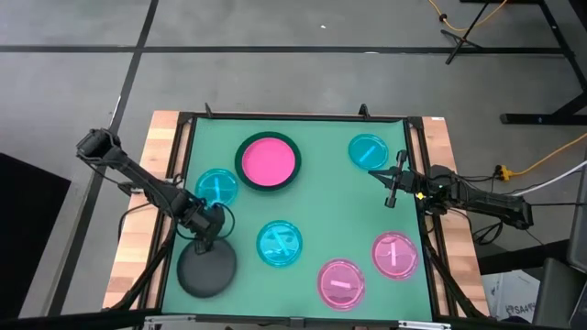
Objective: Stack plastic plates
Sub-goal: Stack the black plate on top of the pink plate
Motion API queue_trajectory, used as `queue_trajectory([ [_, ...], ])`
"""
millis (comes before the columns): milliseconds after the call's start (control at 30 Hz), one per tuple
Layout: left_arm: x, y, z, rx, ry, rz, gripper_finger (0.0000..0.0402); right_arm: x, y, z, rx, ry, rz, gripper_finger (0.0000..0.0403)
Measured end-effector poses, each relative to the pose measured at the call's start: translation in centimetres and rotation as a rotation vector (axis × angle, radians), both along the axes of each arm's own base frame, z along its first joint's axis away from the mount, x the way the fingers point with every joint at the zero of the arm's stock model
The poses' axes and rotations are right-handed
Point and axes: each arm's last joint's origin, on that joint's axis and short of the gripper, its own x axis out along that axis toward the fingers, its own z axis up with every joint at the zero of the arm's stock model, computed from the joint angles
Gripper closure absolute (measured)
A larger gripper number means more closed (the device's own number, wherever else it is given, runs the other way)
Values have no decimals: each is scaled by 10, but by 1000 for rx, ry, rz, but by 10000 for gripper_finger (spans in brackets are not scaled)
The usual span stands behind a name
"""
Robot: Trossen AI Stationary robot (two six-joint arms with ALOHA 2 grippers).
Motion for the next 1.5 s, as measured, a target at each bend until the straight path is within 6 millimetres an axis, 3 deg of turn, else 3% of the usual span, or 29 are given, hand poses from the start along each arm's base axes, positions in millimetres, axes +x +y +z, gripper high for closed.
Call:
queue_trajectory([
  [633,-9,-5,-15,-3,-22,-49,310,0,0,0,0,0,0,402],
  [967,-7,-7,-14,-21,-42,-50,388,0,0,0,0,0,0,402],
  [1100,-5,-9,-13,-68,-47,-58,394,0,0,0,0,0,0,402],
  [1300,-1,-14,-5,-120,-48,-76,397,0,0,0,0,0,0,402],
  [1500,14,-23,21,-162,-156,-152,397,0,0,0,0,-1,0,402],
])
